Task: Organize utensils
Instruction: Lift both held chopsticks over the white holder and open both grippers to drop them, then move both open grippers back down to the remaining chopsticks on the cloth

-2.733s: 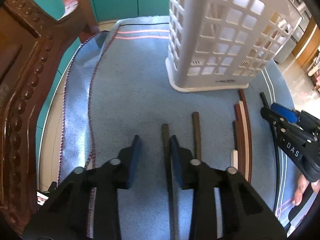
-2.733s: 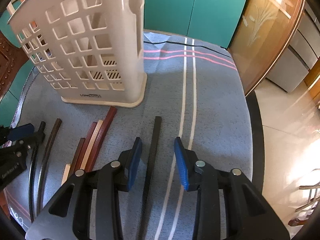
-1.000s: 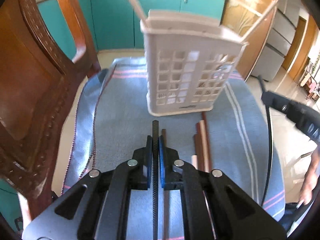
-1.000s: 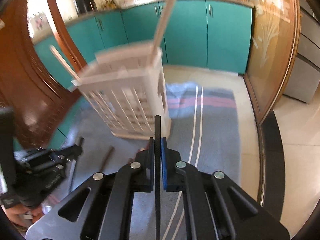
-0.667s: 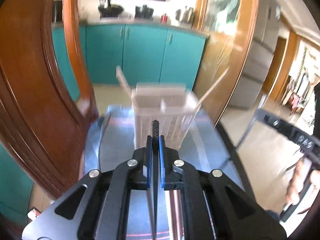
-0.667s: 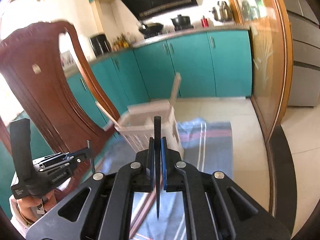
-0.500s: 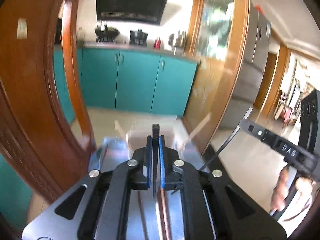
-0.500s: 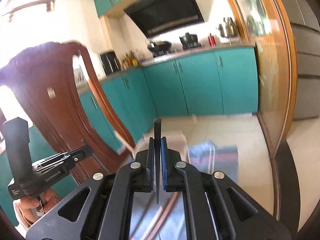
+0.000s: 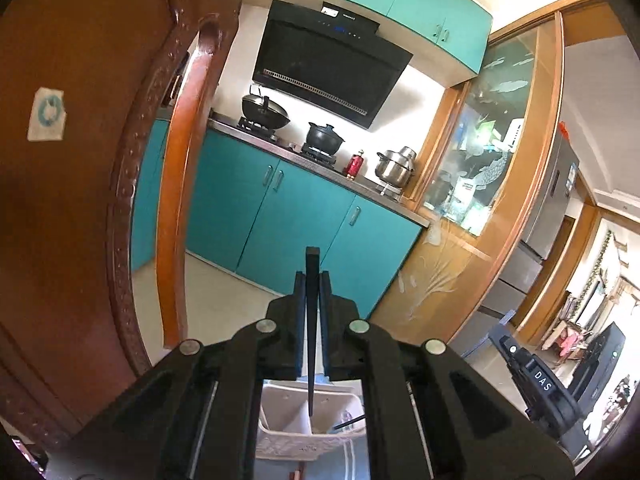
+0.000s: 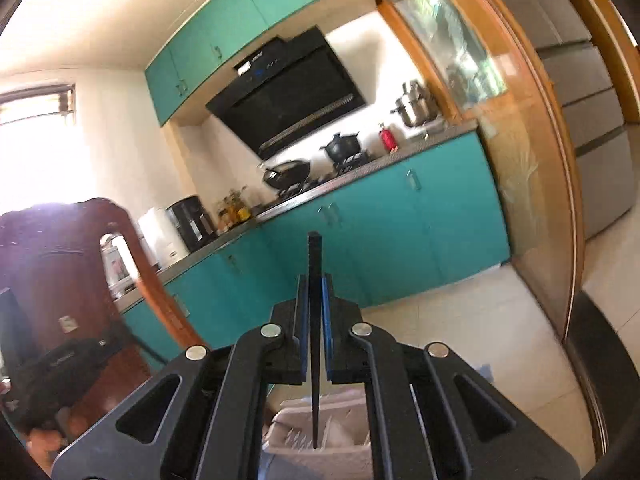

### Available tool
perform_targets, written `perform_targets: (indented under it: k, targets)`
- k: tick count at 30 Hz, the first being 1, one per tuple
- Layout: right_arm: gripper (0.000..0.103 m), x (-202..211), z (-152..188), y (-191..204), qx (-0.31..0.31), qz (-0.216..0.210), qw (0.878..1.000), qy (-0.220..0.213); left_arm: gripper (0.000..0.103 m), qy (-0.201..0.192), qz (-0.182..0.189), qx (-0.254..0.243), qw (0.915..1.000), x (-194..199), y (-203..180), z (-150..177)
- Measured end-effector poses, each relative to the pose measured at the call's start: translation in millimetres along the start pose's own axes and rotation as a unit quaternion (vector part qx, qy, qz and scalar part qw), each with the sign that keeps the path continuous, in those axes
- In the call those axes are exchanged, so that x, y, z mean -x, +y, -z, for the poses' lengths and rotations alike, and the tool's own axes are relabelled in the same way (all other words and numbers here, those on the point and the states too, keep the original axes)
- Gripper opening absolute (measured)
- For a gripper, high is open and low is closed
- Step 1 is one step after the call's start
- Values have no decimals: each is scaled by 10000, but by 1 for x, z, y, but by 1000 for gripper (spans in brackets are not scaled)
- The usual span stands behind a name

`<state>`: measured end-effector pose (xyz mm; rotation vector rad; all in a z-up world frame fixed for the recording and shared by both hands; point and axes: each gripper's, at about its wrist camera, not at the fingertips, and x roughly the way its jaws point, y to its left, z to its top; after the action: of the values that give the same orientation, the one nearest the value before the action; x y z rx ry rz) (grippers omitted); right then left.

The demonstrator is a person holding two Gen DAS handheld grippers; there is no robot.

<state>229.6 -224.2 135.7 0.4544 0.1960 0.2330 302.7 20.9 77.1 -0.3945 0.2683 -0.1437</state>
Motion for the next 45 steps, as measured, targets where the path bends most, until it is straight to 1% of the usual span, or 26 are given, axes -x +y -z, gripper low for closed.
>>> perform_targets:
  k: [2, 6, 11, 13, 14, 15, 16, 17, 20, 22, 24, 25, 26, 28, 29, 31, 32, 33, 34, 35, 38, 39, 41, 42, 44, 45]
  targets:
    - [7, -10, 10, -2, 195, 248, 9994, -125, 7, -15, -208, -169, 9996, -9, -3, 8]
    - [7, -38, 36, -6, 386, 303, 9981, 365, 7, 266, -344, -362, 9984, -27, -8, 29]
    - [7, -41, 63, -3, 695, 358, 9949, 641, 7, 570, -519, -440, 9961, -36, -8, 54]
    - [12, -33, 67, -4, 765, 411, 9942, 635, 7, 661, -486, -485, 9954, -36, -7, 59]
    - [18, -30, 67, -4, 752, 425, 9944, 604, 7, 669, -480, -515, 9953, -34, -8, 62]
    - [24, -24, 65, -6, 681, 422, 9951, 575, 7, 616, -466, -561, 9954, -30, -8, 64]
    - [25, -17, 62, -8, 554, 431, 9957, 599, 8, 526, -432, -582, 9960, -24, -8, 64]
    - [26, -9, 56, -10, 403, 384, 9962, 674, 12, 398, -386, -625, 9965, -17, -7, 65]
    - [27, 12, 43, -5, 221, 41, 9962, 844, 15, 149, -339, -702, 9968, 9, -3, 68]
    - [27, 27, 39, 4, 336, -56, 9932, 1114, 15, -19, -286, -596, 9978, 27, 4, 69]
    - [27, 34, 47, 14, 594, -223, 9857, 1559, 15, -214, -409, -422, 9980, 44, 13, 71]
    - [27, 35, 59, 20, 818, -340, 9790, 1834, 15, -325, -538, -330, 9975, 52, 18, 73]
    - [27, 35, 68, 21, 938, -372, 9751, 1976, 15, -391, -618, -278, 9969, 56, 21, 74]
    - [27, 20, 109, 19, 1206, -296, 9589, 2551, 15, -435, -814, -221, 9955, 63, 32, 82]
    - [27, 10, 128, 15, 1256, -232, 9523, 2773, 15, -323, -887, -275, 9952, 61, 35, 88]
    - [27, -24, 186, -7, 1237, 135, 9266, 3549, 15, 63, -1007, -436, 9939, 50, 41, 103]
    - [27, -38, 211, -19, 1195, 355, 9114, 3921, 19, 377, -1055, -490, 9925, 41, 44, 114]
    - [27, -52, 238, -30, 1194, 615, 8919, 4319, 21, 675, -1084, -524, 9904, 32, 45, 123]
    - [27, -59, 254, -35, 1242, 741, 8812, 4500, 23, 1176, -1102, -558, 9853, 18, 47, 136]
    - [27, -64, 263, -35, 1305, 768, 8760, 4580, 23, 1623, -1099, -533, 9791, 5, 50, 150]
    - [27, -67, 267, -30, 1312, 649, 8791, 4537, 23, 2557, -1099, -357, 9598, -21, 53, 180]
    - [27, -69, 269, -29, 1292, 631, 8794, 4539, 23, 2727, -1096, -351, 9552, -26, 52, 187]
    - [28, -73, 271, -26, 1234, 603, 8812, 4523, 25, 2822, -1122, -411, 9519, -29, 49, 193]
    - [29, -76, 273, -24, 1206, 576, 8826, 4507, 28, 2810, -1140, -435, 9519, -28, 48, 194]
    - [29, -80, 275, -21, 1203, 591, 8851, 4457, 38, 2745, -1151, -433, 9537, -24, 47, 193]
    - [29, -82, 276, -19, 1184, 592, 8868, 4428, 39, 2729, -1162, -423, 9541, -25, 47, 192]
